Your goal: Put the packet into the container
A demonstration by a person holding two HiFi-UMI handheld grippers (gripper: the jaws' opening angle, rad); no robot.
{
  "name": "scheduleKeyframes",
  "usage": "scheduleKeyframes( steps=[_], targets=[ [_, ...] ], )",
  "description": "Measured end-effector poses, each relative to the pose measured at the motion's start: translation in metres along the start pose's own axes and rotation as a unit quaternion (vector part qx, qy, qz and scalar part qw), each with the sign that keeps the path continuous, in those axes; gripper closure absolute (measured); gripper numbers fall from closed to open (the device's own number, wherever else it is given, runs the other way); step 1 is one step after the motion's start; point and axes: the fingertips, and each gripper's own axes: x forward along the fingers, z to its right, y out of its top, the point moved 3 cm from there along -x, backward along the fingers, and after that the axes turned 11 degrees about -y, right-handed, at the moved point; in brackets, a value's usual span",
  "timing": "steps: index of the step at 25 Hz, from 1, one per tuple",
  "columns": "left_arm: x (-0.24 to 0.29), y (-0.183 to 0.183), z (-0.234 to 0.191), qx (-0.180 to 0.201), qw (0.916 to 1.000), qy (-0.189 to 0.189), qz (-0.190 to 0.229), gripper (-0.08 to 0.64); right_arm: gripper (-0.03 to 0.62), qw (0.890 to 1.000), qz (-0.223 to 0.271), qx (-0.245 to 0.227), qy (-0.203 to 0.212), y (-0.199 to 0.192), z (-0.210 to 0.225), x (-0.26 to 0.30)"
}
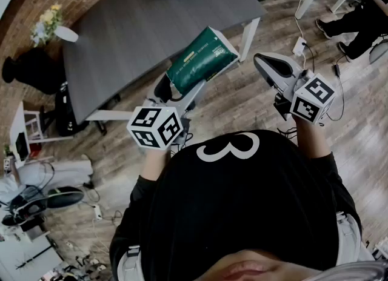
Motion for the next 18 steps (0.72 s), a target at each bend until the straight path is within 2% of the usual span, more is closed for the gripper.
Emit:
scheduleKeyframes(
  steps=[6,10,18],
  targets=[
    [-0.004,0.001,0.001,0.0,0.9999,-0.009,0.007,0.109,0.592,1.0,0.005,0.002,-0.006,-0.002,-0.004,-0.002],
    [-0.011,0.004,0.0,0.004,0.9998,-0.014,0.012,0.11,0.592,0.999,0.027,0.024,-0.01,0.005,-0.009,-0.003],
    [-0.028,0.007,-0.009,0.002,0.9996,-0.022,0.02,0.109,0.591,1.0,0.018,0.0,-0.025,0.001,-0.029,0.005]
  ],
)
